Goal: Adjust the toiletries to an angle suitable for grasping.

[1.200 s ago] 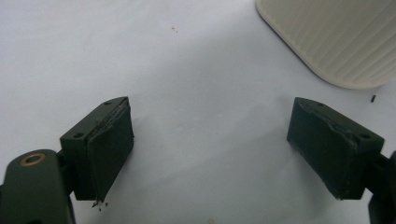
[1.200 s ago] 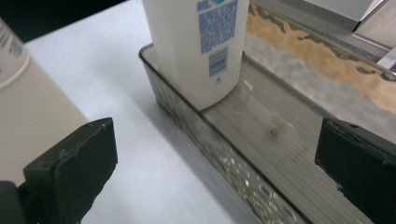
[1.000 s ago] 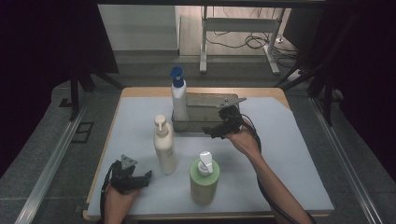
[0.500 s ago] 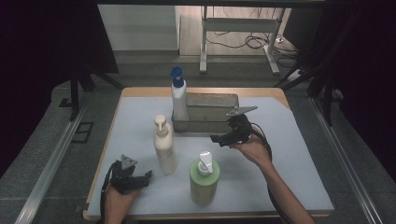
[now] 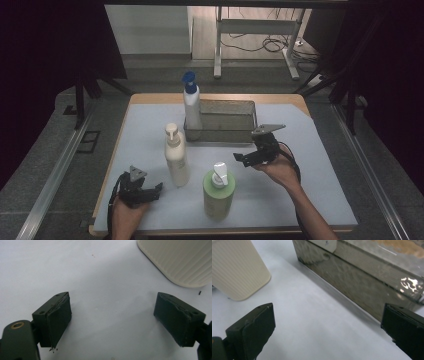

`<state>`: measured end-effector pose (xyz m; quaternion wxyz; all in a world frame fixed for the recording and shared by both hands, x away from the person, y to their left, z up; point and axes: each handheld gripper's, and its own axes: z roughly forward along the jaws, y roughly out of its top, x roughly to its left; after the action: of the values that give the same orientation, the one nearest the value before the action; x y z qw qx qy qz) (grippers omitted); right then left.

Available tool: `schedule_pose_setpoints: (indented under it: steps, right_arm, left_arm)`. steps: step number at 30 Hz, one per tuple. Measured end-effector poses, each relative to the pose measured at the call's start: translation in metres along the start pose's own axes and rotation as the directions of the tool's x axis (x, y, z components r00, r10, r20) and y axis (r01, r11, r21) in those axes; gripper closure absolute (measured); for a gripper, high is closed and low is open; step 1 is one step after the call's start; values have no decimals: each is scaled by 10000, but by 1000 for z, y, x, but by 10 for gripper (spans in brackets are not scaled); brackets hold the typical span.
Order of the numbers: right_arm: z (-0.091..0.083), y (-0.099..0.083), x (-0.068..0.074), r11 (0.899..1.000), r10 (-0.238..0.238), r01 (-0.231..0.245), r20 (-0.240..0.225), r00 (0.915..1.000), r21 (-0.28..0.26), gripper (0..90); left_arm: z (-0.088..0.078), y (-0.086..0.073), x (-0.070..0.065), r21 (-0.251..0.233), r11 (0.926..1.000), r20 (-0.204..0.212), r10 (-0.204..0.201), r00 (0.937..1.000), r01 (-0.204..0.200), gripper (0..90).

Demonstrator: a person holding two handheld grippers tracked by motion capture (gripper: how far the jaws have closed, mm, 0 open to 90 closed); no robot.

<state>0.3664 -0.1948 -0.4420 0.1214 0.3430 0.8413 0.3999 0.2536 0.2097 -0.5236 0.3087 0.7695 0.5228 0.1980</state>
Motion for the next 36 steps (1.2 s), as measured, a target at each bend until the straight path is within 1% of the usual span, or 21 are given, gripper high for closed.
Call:
schedule_pose_setpoints:
  steps: [4, 6, 11, 15, 18, 20, 25, 28, 30, 32, 36]
  right_arm:
    - [-5, -9, 2, 9999, -39, 39, 24, 10000, 107, 4]
    - [-7, -13, 2, 10000, -55, 55, 27, 10000, 37, 11]
    - [-14, -23, 5, 9999, -116, 116, 45, 9999, 88, 23]
    - [-21, -30, 9, 9994, -346, 346, 6, 9994, 8, 37]
    - [-28, -35, 14, 9991, -408, 406, -142, 9991, -124, 42]
    - [-32, -38, 16, 9989, -456, 453, -210, 9987, -122, 41]
    - [-39, -50, 24, 9989, -479, 479, -426, 9979, -16, 36]
    - [-42, -57, 29, 9985, -540, 545, -603, 9967, 60, 15]
    - [-43, -61, 33, 9979, -620, 632, -796, 9949, 121, 1]
    - [-46, -65, 38, 9966, -806, 818, -968, 9920, 92, 0]
    - [-49, -70, 45, 9954, -945, 960, -1191, 9884, 71, 0]
  left_arm:
    - [0, 0, 0, 1, 10000, -2, 2, 10000, -2, 144]
    - [0, 0, 0, 2, 10000, -2, 3, 10000, -3, 144]
    - [0, 0, 0, 3, 10000, -4, 1, 10000, -1, 144]
    - [0, 0, 0, 3, 10000, -6, 0, 10000, 0, 144]
    - [0, 0, 0, 9, 10000, -5, 1, 10000, -1, 143]
    - [0, 0, 0, 7, 10000, -7, 1, 10000, -1, 144]
    - [0, 0, 0, -5, 10000, -4, -20, 10000, 20, 144]
    - [0, 0, 0, -5, 10000, -3, -21, 10000, 21, 143]
    - [0, 0, 0, -3, 10000, -5, -21, 10000, 21, 143]
    - [0, 0, 0, -2, 10000, -5, -20, 10000, 20, 143]
    - [0, 0, 0, -3, 10000, -3, -22, 10000, 22, 144]
